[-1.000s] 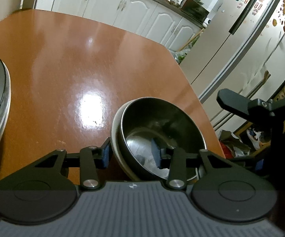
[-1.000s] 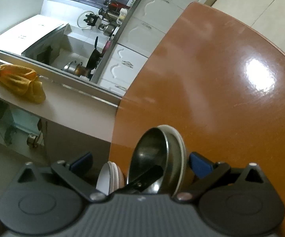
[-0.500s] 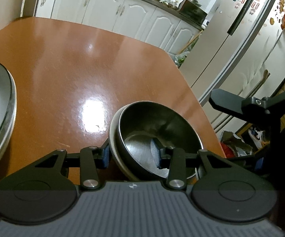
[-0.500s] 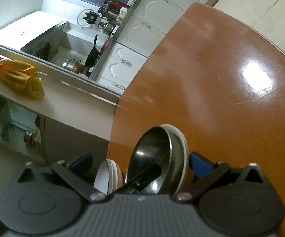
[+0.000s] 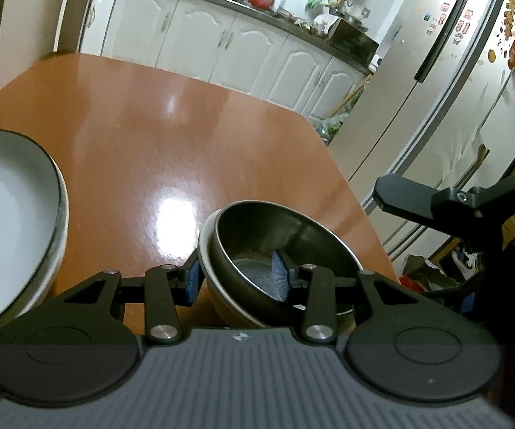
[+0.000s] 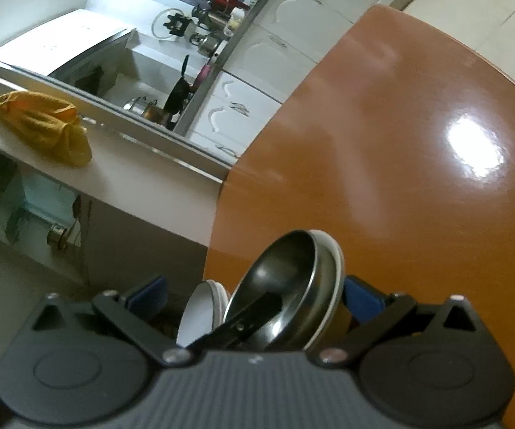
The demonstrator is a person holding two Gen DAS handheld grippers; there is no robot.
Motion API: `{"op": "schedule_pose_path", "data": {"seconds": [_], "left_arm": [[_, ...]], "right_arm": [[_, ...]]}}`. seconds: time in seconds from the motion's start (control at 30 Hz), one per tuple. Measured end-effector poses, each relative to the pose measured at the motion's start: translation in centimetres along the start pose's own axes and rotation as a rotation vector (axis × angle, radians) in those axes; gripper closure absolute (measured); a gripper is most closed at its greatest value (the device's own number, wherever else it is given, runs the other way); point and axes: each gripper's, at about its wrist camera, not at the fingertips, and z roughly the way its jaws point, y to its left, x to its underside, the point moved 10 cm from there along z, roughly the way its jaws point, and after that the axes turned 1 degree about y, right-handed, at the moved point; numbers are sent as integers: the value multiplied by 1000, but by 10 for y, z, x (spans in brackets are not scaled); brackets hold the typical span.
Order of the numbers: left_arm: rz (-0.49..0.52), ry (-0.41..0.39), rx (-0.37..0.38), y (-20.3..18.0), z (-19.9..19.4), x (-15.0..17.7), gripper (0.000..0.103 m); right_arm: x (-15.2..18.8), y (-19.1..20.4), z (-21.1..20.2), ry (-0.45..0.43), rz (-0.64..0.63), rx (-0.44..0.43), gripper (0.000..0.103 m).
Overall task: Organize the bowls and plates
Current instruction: 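Close both tools on the bowl stack rim and lift it, then carry the bowl stack with both tools over the plate stack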
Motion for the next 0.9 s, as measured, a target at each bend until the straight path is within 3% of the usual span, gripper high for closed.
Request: {"op": "schedule_pose_path", "data": {"seconds": [0.53,0.9], "left_arm": [[-35,-77,-6,12,-14,-12,59],[-89,-149,-59,32,-32,-15,59]], "right_arm": [[6,31,13,23,-65,-36,0],[19,66,41,84,-93,-98,0]]}}
